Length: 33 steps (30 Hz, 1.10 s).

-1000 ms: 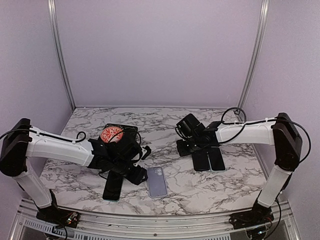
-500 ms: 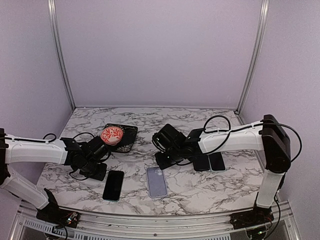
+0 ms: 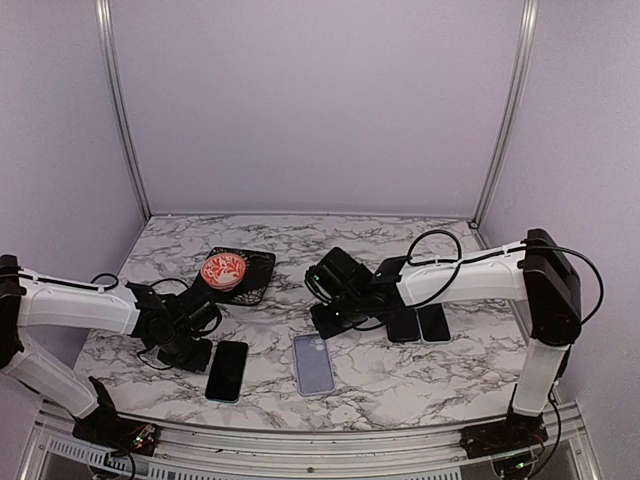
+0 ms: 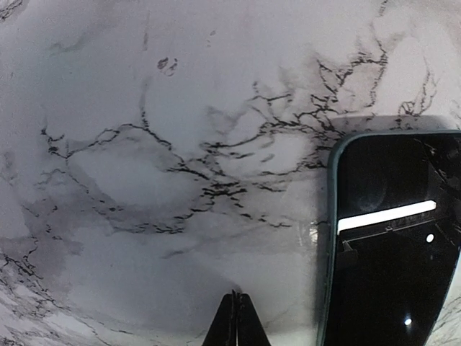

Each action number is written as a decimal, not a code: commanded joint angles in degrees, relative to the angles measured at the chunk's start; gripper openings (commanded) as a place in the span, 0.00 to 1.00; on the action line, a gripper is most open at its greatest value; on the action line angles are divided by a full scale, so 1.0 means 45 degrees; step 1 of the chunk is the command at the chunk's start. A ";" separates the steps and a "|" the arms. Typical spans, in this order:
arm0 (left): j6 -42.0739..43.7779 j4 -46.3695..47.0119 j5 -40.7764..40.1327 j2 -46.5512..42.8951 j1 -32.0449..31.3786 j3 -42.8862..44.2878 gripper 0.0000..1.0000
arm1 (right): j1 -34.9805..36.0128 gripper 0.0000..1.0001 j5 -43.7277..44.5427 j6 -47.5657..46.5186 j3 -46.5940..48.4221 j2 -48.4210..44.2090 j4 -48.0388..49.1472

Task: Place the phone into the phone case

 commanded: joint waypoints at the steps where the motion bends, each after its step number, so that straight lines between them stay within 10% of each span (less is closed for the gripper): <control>1: 0.0333 0.0451 0.1829 0.0294 -0.0465 -0.0422 0.00 | 0.0061 0.09 0.0187 -0.0072 0.0269 -0.0339 -0.0320; 20: 0.1211 0.1414 0.3715 0.2089 -0.2342 0.0921 0.00 | 0.0612 0.32 -0.0879 0.2103 -0.1525 -0.0296 0.0117; 33: 0.1003 0.1388 0.5281 0.1291 -0.2955 0.0028 0.00 | 0.0372 0.00 0.0451 0.2167 -0.1222 0.0265 -0.1223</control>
